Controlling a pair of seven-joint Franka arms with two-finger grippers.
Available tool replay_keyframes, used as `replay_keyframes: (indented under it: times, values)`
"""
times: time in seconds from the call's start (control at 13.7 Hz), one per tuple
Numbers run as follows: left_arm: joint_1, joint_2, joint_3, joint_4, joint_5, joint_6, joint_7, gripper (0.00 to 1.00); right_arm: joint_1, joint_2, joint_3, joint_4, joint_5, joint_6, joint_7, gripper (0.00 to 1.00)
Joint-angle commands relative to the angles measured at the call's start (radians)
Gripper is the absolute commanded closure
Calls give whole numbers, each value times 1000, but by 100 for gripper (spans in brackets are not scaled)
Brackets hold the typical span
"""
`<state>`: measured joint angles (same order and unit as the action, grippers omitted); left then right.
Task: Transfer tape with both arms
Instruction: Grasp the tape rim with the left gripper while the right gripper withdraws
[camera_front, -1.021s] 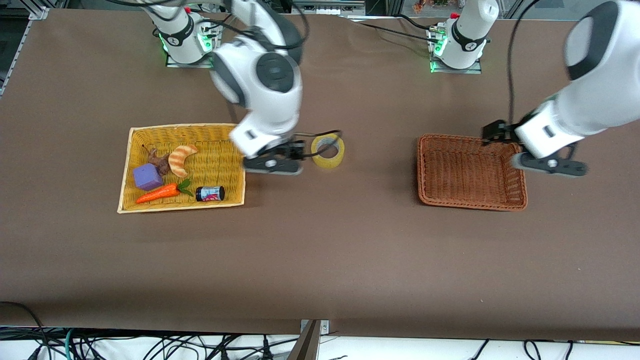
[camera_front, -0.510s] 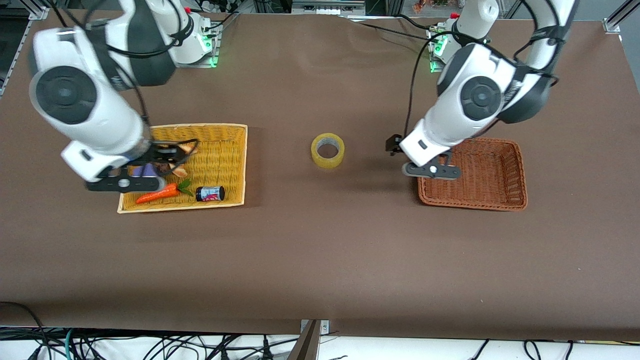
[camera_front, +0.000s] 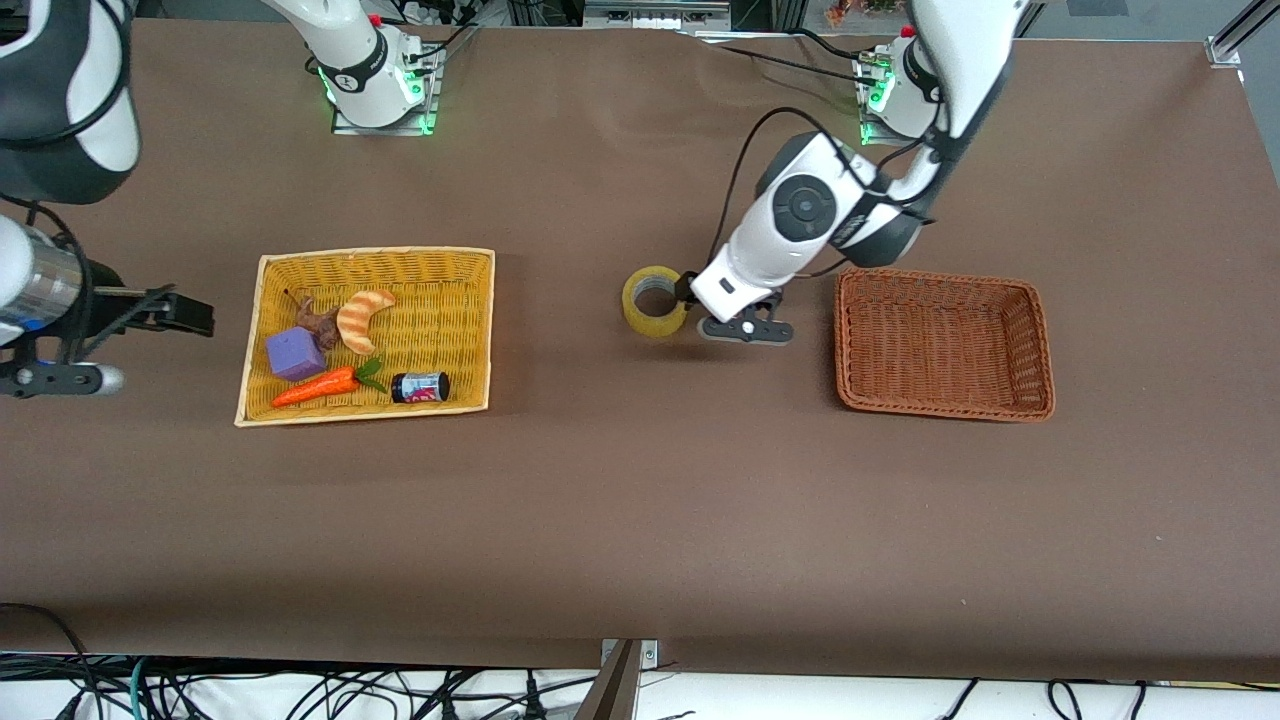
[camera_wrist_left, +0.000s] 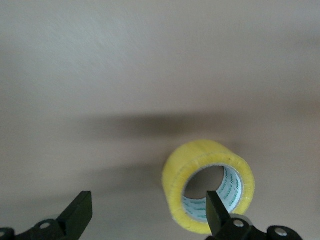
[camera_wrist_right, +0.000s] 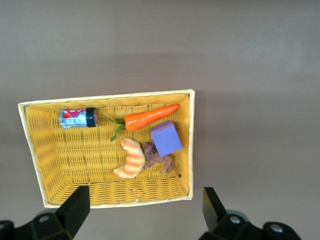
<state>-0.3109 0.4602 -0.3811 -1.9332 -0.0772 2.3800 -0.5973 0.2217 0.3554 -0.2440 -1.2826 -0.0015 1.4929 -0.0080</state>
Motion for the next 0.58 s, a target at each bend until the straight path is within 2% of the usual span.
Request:
replay_keyframes:
  times: [0.0,0.22,0.36,0.44,0.51]
  values:
    - [-43,38,1,6,-7,18,-61,0,14,-26,-6,-21,14,-14,-4,0]
    - [-100,110,10,7,-6,111,-94,0,19,-26,-3,-20,17,-20,-4,0]
    - [-134,138,22,8,-6,125,-111,0,-5,-27,2,-23,37,-16,2,0]
    - [-139,144,27,10,-6,126,-117,0,-56,-41,41,-29,38,-8,2,0]
    - [-139,147,39,10,-4,131,-116,10,-124,-74,134,-73,23,9,19,0]
